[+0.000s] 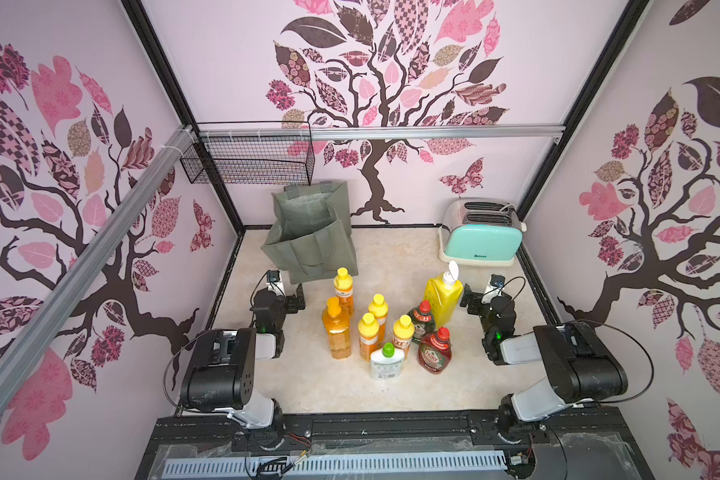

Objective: Pack dish soap into the shopping bag
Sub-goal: Move the shopping bag to the center of the board.

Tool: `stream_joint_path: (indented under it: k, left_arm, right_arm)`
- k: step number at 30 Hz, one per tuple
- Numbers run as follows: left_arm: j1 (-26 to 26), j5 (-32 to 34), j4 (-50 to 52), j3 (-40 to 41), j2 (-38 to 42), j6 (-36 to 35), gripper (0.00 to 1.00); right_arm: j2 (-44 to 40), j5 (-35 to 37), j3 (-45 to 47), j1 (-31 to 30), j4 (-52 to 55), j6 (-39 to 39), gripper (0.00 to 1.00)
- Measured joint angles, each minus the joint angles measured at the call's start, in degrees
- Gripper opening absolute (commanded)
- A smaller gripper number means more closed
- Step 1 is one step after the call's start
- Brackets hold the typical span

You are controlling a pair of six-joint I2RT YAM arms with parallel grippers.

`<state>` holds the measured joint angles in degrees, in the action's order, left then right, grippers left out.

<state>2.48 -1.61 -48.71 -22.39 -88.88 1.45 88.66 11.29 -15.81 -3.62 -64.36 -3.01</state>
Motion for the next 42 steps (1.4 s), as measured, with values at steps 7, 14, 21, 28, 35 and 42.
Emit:
stream_joint_path:
  k: [7, 14, 21, 28, 35, 42]
  left_arm:
    - [0.0, 0.0, 0.0, 0.0, 0.0, 0.0, 0.98]
    - [0.0, 0.04, 0.0, 0.0, 0.0, -0.09, 0.98]
    - [-3.65, 7.3, -3.76, 2.86, 0.13, -1.09, 0.98]
    - [-6.23, 17.14, 1.75, 5.27, 11.32, 0.07, 0.98]
    - [-7.17, 28.13, 24.87, -1.05, 36.13, 12.44, 0.98]
    - [-6.69, 29.51, 48.22, -18.08, 45.16, 23.15, 0.96]
  right_arm:
    - [0.0, -0.59, 0.0, 0.0, -0.02, 0.28, 0.99]
    - [0.0, -0.66, 0.0, 0.0, -0.02, 0.37, 0.99]
    - [-0.79, -1.03, 0.63, 0.0, -0.44, 0.46, 0.99]
    - [-12.83, -0.39, 0.72, 0.0, 7.76, -0.48, 0.99]
    - [-27.39, 3.85, -0.44, -0.02, 23.47, -11.04, 1.0]
    - [-38.86, 0.33, -0.98, -0.02, 31.32, -15.45, 1.0]
